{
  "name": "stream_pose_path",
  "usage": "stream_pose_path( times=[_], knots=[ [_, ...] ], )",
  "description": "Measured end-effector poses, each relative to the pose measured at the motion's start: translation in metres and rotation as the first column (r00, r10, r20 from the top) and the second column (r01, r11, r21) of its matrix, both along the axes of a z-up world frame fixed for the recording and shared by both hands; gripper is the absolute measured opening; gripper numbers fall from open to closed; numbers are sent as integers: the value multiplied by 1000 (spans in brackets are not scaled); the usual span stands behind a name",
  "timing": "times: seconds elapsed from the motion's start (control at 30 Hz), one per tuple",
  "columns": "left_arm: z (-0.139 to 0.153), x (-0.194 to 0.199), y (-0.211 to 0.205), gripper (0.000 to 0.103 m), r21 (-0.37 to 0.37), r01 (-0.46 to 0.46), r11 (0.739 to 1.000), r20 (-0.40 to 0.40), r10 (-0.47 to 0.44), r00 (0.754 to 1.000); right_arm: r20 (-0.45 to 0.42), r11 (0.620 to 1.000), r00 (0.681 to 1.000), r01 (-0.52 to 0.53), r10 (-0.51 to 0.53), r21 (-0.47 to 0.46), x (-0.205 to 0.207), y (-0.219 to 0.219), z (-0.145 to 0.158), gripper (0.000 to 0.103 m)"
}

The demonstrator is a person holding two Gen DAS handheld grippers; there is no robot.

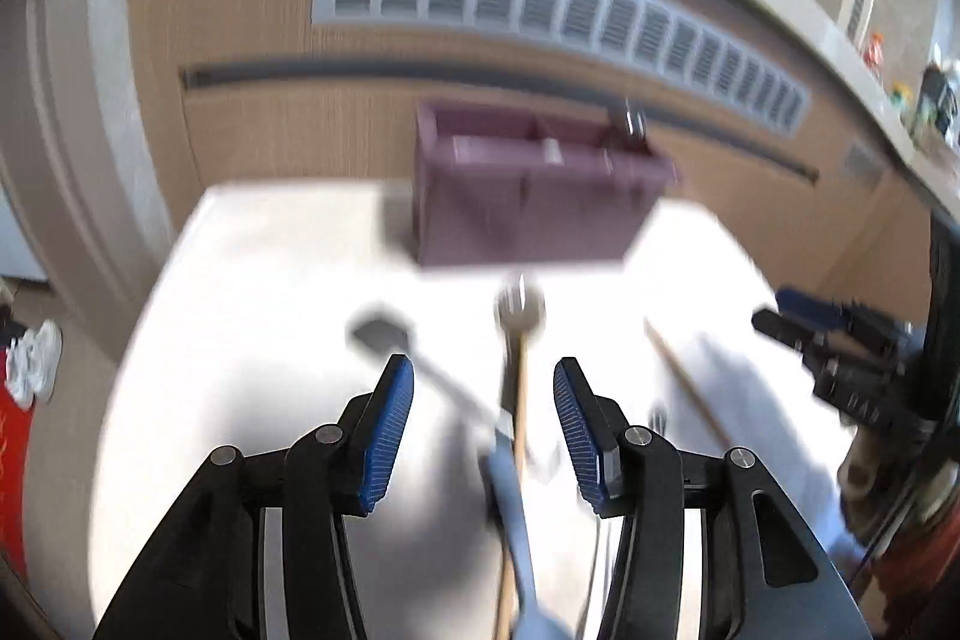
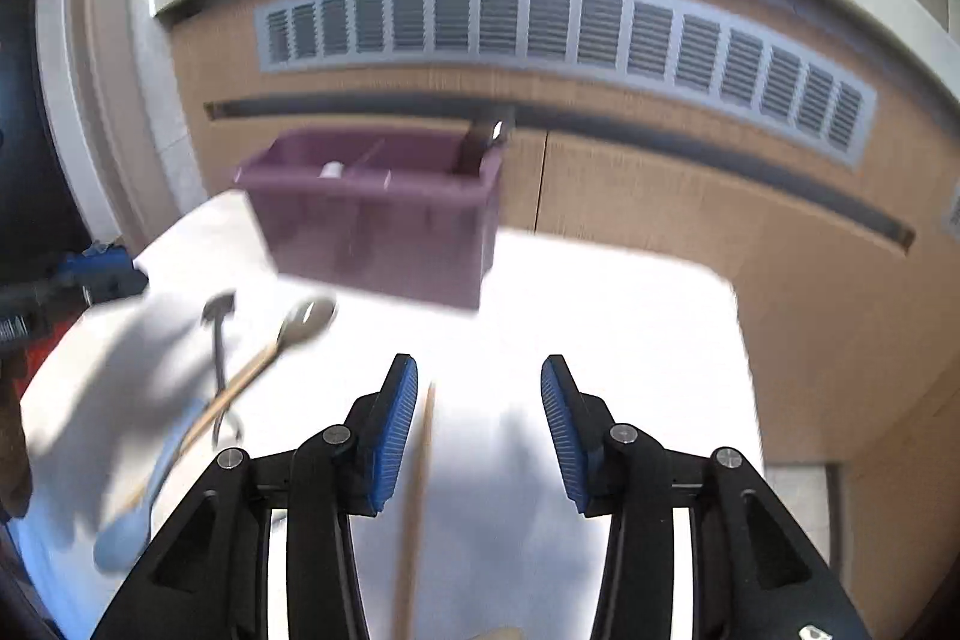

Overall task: Organize utensils
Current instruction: 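Grasp the blue plastic spoon with left tool while right tool grasps the white plastic spoon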

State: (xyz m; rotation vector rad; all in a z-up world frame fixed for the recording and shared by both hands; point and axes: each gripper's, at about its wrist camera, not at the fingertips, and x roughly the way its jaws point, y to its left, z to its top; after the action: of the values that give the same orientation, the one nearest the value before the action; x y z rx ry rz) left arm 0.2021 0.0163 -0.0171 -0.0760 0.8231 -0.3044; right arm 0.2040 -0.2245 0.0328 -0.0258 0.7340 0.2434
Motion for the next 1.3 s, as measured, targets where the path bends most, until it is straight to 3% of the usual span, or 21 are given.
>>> stream_pose_path(
  times=[0.23,0.43,0.57,0.7,0.73,0.87,0.97,1.1,1.3],
  knots=[
    [-39,-35,-13,47,20,-6,1000,-133,9,991,-70,998,996,-56,59,37,-31,10,-26,41],
    [-53,-18,-19,34,30,-14,999,-210,20,978,-61,997,995,-76,77,10,-40,19,-30,41],
    [-54,-7,-26,33,56,-10,998,-219,22,975,-72,996,994,-82,85,37,-39,19,-27,41],
    [-54,-2,-33,29,104,9,994,-194,12,981,-123,987,985,-109,124,118,-35,26,-27,41],
    [-53,-2,-31,14,97,0,995,-187,18,982,-136,983,981,-116,136,144,-34,29,-27,41],
    [-41,-7,-9,12,11,-37,999,-150,38,988,-191,967,961,-159,198,199,-30,54,-29,41],
    [-26,-16,7,12,-18,-68,998,-95,66,993,-234,967,946,-187,225,174,-27,80,-34,41],
    [-12,-28,26,12,-55,-95,994,-38,93,995,-310,977,931,-149,190,151,-14,105,-44,41],
    [-9,-34,35,12,-100,-93,991,-24,91,996,-322,991,937,-126,133,43,1,130,-50,41]
  ],
)
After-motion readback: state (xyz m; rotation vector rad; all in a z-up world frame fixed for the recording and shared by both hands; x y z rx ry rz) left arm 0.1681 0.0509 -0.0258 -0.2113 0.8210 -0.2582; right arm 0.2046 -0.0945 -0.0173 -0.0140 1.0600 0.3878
